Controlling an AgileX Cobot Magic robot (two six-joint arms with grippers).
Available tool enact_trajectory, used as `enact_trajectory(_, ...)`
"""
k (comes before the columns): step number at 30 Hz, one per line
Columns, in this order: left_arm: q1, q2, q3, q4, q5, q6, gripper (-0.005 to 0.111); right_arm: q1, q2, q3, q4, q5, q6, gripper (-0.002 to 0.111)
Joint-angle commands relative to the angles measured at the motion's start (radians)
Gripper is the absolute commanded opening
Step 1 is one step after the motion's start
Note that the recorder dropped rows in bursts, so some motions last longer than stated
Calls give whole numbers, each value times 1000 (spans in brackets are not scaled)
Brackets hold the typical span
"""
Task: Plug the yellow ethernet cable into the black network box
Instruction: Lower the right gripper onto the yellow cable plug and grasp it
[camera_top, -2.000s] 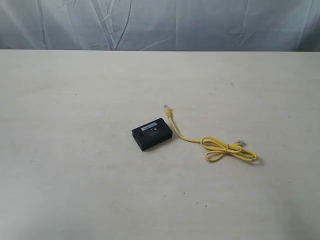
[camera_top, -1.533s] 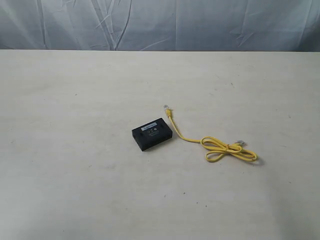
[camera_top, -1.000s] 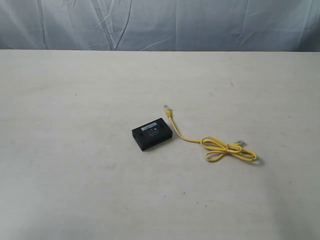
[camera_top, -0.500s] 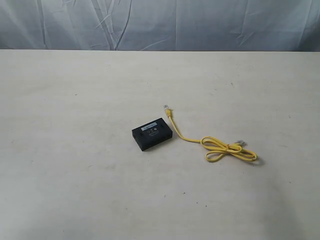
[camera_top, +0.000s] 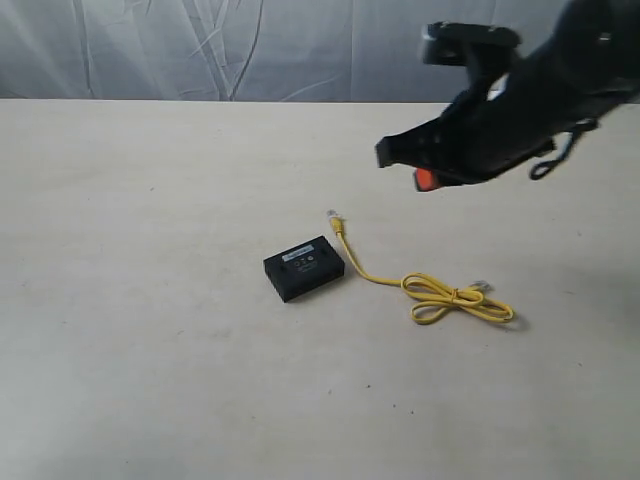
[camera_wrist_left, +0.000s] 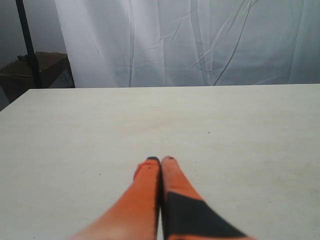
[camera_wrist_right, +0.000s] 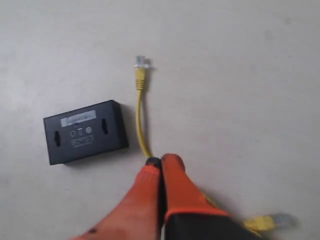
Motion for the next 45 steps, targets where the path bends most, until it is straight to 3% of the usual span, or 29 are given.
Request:
enact_trajectory(1, 0, -5, 4, 0, 1, -6, 0, 61, 199, -189, -28, 114, -4, -1)
enact_trajectory(9, 0, -5, 4, 0, 1, -6, 0, 82, 463, -457, -64, 198, 65, -1)
enact_trajectory(24, 0, -5, 4, 0, 1, -6, 0, 145, 513, -489, -221, 221, 152, 0)
enact_trajectory(25, 0, -5, 4, 0, 1, -6, 0, 145, 516, -489, -237, 214, 163, 4)
enact_trajectory(28, 0, -5, 4, 0, 1, -6, 0, 145, 519, -489, -303, 194, 224, 32)
enact_trajectory(29, 0, -5, 4, 0, 1, -6, 0, 145, 521, -489, -305, 192, 224, 33)
enact_trajectory(45, 0, -5, 4, 0, 1, -6, 0, 156, 597, -489, -242, 180, 227, 29)
